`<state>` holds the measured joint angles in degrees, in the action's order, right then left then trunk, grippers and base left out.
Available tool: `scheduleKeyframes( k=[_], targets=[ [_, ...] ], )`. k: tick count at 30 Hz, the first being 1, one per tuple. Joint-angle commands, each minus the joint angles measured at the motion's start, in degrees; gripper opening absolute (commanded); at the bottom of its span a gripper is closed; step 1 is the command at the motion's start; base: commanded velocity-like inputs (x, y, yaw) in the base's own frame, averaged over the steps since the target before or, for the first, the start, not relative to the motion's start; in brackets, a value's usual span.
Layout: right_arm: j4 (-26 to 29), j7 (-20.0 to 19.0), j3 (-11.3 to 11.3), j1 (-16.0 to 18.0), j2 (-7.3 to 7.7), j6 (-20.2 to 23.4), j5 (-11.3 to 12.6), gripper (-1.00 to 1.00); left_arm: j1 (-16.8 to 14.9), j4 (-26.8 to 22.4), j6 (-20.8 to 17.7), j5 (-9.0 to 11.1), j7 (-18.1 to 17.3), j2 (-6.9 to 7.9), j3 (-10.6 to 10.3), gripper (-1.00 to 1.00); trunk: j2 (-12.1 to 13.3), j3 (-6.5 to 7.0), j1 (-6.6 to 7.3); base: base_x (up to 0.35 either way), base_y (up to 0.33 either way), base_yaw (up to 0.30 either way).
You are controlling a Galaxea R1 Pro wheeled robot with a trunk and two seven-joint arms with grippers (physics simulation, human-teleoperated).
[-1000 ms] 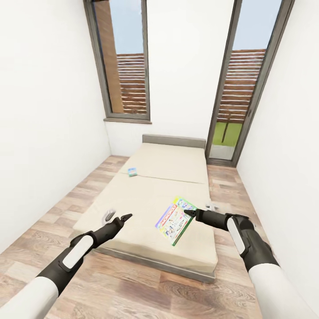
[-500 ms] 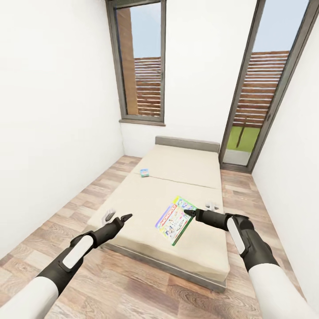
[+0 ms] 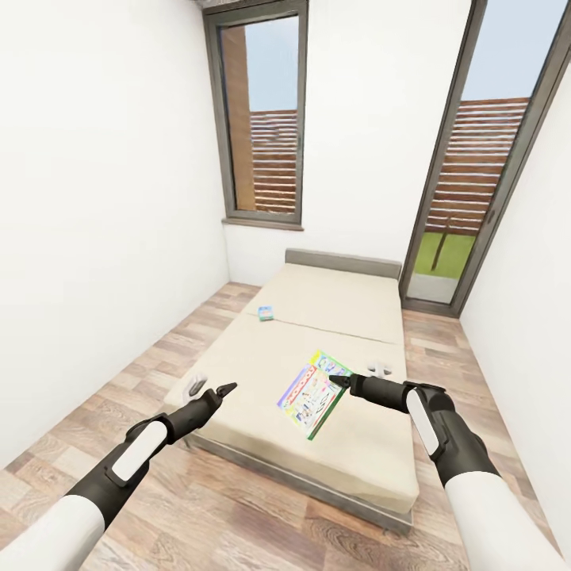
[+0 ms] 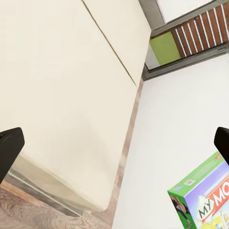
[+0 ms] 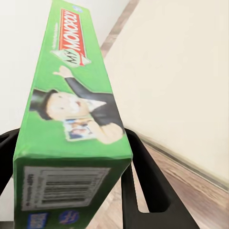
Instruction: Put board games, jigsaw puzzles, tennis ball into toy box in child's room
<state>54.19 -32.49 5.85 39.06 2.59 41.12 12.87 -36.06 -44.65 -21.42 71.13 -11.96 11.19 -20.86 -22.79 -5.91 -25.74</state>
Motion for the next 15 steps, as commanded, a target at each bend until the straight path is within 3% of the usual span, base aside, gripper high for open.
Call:
scheduleKeyframes(
  k=[1,15],
  targets=[
    [0.02,-0.11,0.11,0.05,-0.02,0.36,0.14,-1.0,-0.07,0.0,-0.11,0.41,-0.05,0.06,-0.17,1.0,-0.12,-0.05,-0.04,0.0,0.0,0.021],
    [0.04,-0.17,0.06,0.05,-0.04,0.43,0.15,-1.0,-0.07,0.0,-0.12,0.41,-0.08,0.06,-0.15,1.0,-0.12,1.08,-0.04,0.0,0.0,0.008]
  ],
)
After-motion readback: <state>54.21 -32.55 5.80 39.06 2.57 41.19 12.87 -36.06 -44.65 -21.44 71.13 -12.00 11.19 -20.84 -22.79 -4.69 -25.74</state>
